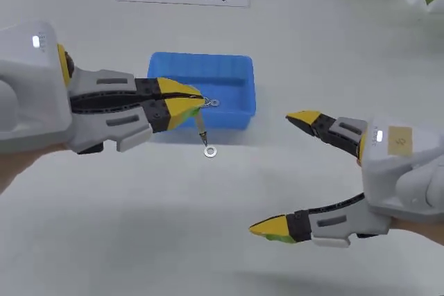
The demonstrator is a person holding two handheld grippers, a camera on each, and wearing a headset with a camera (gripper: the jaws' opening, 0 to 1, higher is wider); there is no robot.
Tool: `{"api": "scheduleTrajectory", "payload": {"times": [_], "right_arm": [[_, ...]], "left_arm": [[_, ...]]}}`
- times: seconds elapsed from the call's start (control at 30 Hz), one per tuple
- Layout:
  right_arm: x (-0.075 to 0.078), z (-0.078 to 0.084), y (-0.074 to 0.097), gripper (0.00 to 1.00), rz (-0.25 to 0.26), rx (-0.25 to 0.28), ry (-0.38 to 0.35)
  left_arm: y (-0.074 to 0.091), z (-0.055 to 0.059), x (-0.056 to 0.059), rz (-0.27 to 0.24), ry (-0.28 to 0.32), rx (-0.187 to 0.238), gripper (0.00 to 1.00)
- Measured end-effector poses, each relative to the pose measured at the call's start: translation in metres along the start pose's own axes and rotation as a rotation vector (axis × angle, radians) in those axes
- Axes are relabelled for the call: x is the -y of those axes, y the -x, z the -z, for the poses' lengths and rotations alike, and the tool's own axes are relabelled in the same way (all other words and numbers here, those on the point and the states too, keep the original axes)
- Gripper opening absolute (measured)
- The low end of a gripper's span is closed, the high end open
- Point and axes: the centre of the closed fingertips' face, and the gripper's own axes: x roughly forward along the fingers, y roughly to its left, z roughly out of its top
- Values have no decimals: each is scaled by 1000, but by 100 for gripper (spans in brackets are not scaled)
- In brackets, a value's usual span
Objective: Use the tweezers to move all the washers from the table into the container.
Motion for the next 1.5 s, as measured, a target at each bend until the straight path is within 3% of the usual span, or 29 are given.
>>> {"api": "scheduleTrajectory", "payload": {"times": [0.17, 0.77, 0.87, 1.33, 1.5], "right_arm": [[-7, 6, -1, 100, -18, -7, -20], [-20, 15, -7, 100, -49, -14, -75], [-21, 15, -8, 100, -56, -17, -76], [-27, 16, -14, 99, -87, -23, -91], [-22, 11, -23, 96, -88, -20, -109]], "left_arm": [[-4, 10, 3, 16, -18, -26, 4], [-15, 27, 0, 41, -2, -46, 4], [-16, 33, 0, 40, -30, -67, 4], [-16, 37, -1, 52, 14, -69, 4], [-15, 38, -2, 71, 22, -112, 4]]}}
